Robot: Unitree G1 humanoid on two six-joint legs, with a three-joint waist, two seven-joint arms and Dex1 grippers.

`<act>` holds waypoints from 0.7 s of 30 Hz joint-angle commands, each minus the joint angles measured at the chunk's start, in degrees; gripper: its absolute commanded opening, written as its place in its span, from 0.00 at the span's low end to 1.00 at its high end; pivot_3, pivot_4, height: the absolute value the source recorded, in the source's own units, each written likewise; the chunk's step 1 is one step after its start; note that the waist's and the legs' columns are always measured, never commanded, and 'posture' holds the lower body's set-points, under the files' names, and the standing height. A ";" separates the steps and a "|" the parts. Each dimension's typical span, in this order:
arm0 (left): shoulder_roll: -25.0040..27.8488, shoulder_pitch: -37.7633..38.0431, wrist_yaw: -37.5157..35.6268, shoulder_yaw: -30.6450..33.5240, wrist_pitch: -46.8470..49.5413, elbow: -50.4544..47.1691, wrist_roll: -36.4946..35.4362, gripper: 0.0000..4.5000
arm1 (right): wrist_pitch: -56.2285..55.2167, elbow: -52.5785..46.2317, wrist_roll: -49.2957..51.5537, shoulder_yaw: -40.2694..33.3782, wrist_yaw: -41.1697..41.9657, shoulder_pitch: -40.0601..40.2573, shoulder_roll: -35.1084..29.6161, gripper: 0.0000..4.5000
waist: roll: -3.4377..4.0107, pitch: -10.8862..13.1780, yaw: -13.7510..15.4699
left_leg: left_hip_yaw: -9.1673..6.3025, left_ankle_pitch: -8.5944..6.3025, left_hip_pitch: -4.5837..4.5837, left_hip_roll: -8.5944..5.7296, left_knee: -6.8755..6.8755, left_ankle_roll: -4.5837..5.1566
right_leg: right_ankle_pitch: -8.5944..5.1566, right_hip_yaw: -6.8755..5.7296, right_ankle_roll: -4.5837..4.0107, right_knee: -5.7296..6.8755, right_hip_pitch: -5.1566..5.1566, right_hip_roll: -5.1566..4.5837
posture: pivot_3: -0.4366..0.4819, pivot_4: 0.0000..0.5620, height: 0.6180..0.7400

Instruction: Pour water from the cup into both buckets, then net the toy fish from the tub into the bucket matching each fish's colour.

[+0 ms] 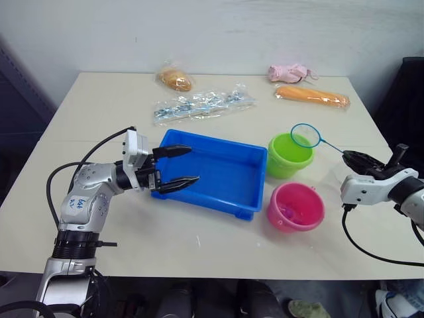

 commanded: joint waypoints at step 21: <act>17.55 29.73 -18.84 15.09 -7.31 -15.27 -4.61 0.99 | 59.10 -40.26 63.43 23.66 16.69 -7.24 9.49 0.00 | 0.06 0.03 0.09 | -0.67 -0.11 0.00 0.01 0.02 0.09 | -0.04 -0.05 -0.08 -0.03 0.03 -0.14 | 0.48 0.27 1.00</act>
